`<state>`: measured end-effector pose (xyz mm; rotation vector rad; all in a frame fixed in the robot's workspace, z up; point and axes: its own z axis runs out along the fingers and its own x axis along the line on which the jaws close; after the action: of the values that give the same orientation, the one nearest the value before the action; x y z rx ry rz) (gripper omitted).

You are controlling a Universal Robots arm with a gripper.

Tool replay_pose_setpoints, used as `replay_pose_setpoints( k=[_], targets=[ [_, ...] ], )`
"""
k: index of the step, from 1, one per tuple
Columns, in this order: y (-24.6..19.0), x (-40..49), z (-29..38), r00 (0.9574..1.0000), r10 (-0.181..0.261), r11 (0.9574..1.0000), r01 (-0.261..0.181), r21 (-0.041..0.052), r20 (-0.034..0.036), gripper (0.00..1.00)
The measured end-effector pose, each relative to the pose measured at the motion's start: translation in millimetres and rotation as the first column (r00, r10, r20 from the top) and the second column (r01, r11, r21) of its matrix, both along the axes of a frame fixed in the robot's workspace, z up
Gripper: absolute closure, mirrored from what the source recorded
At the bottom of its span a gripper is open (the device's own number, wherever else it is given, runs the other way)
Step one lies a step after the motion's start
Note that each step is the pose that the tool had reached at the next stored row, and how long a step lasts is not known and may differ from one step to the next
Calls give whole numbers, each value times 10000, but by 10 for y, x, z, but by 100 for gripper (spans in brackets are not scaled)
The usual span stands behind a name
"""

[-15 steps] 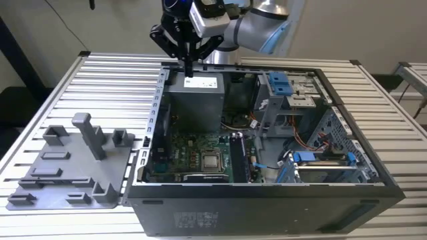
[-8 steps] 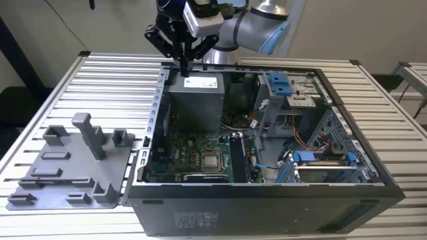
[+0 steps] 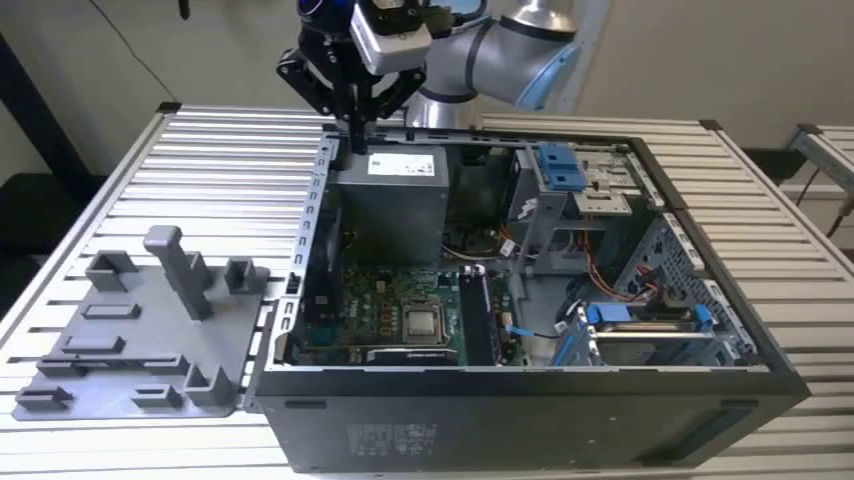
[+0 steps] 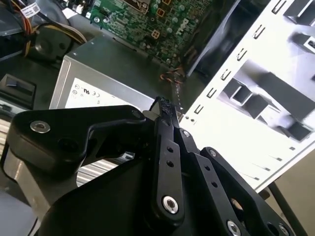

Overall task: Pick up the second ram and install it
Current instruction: 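Reach for the second ram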

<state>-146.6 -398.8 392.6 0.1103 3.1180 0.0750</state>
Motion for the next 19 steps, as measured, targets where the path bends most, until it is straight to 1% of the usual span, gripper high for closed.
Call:
replay_pose_setpoints(
  k=[10, 19],
  targets=[
    [0, -123, 0, 10000, -1, 10000, 1, 0, 0, 89],
    [0, -208, 0, 10000, -1, 10000, 1, 0, 0, 89]
  ],
)
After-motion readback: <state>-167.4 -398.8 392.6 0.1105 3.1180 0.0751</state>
